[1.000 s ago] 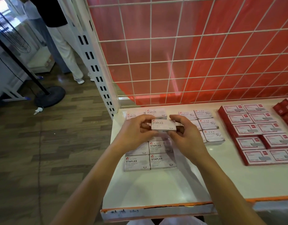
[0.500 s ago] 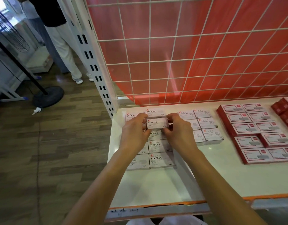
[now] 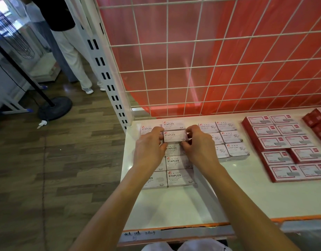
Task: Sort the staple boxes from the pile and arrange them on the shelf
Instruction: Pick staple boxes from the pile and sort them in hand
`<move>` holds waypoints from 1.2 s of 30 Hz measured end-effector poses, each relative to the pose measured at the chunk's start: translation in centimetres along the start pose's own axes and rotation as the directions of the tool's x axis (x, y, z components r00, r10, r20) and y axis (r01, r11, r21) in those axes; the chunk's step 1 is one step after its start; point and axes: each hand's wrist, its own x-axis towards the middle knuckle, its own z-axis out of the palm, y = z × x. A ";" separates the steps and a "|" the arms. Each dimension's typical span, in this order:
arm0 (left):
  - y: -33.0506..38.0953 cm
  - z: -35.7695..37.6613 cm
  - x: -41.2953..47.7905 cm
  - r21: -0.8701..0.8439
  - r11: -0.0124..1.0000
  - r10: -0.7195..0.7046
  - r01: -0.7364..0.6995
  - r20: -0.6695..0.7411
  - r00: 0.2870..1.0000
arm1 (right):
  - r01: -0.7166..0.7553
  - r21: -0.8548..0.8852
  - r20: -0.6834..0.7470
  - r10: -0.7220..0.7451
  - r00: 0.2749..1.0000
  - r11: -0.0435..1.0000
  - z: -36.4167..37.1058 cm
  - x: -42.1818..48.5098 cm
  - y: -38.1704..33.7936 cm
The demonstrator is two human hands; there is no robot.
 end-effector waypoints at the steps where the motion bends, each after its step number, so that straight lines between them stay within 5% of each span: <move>1: 0.0 0.0 0.0 0.002 1.000 -0.001 0.001 0.004 1.000 | 0.003 -0.001 0.000 -0.003 1.000 1.000 0.0 0.0 0.0; 7: 0.0 -0.2 -0.5 0.047 0.998 0.044 -0.043 -0.018 0.999 | -0.008 -0.029 0.008 0.008 1.000 1.000 -0.5 -0.4 -0.4; 17: 2.9 1.7 -2.2 0.275 0.887 0.422 -0.371 -0.158 0.893 | 0.067 -0.199 -0.184 -0.105 0.977 0.978 -2.0 -4.0 1.3; 36: 24.3 19.3 -12.0 0.304 0.683 0.660 -0.664 0.135 0.740 | -0.123 -0.271 -0.321 0.031 0.947 0.955 -18.7 -14.2 23.2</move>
